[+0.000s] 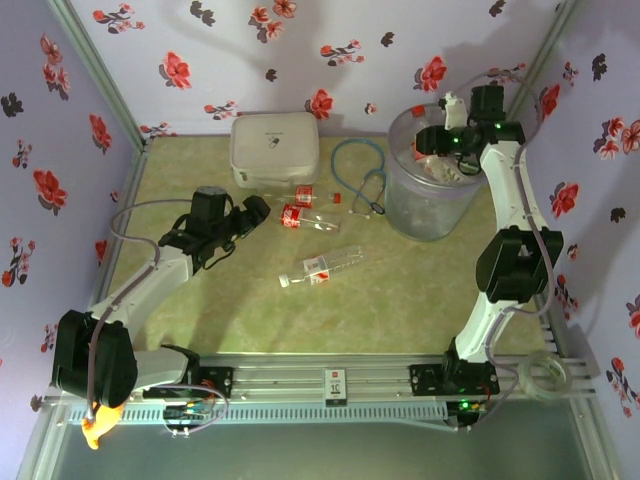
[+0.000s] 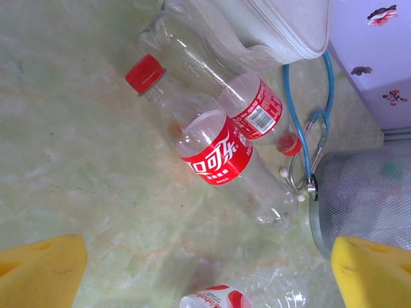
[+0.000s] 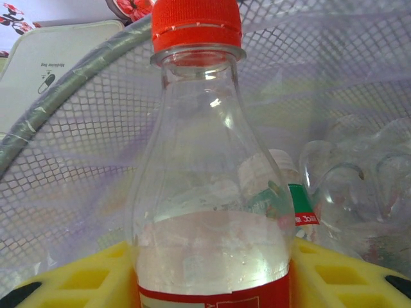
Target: Put the plastic bottles in the bin
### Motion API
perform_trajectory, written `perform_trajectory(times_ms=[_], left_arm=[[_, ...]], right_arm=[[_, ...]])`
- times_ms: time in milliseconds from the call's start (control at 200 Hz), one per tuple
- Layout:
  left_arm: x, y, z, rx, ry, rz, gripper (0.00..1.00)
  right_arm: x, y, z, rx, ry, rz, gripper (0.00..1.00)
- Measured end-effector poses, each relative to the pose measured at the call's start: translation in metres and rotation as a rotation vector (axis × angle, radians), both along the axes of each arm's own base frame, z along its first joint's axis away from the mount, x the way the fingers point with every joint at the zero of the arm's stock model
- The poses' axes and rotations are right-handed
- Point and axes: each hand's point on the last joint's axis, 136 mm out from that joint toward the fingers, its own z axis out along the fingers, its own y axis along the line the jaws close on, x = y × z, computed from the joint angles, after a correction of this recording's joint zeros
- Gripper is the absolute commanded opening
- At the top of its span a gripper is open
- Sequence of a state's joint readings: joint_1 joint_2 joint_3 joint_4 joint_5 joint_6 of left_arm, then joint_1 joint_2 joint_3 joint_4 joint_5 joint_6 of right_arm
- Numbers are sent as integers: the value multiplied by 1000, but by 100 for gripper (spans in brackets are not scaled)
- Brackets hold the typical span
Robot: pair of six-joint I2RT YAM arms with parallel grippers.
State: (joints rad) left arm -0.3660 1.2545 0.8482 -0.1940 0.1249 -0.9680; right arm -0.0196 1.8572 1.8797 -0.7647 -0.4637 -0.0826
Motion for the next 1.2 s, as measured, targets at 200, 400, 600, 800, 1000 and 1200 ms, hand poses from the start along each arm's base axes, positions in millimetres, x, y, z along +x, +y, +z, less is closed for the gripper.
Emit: perform_trajectory(times_ms=[200, 400, 600, 800, 1000, 1200], left_arm=[[0, -1, 0, -4, 0, -4, 98], [0, -2, 1, -7, -4, -6, 98], [1, -2, -10, 28, 37, -20, 99], [3, -3, -22, 86, 98, -16, 100], [1, -9, -27, 158, 132, -20, 98], [-2, -5, -30, 188, 143, -7, 97]], right_arm=[[-1, 1, 0, -3, -7, 4, 50], [0, 4, -2, -40, -8, -2, 62], [-9, 7, -1, -36, 39, -18, 74], [-15, 15, 25, -25, 20, -47, 80], [-36, 12, 79, -34, -101, -88, 80], [-74, 33, 122, -75, -221, -45, 77]])
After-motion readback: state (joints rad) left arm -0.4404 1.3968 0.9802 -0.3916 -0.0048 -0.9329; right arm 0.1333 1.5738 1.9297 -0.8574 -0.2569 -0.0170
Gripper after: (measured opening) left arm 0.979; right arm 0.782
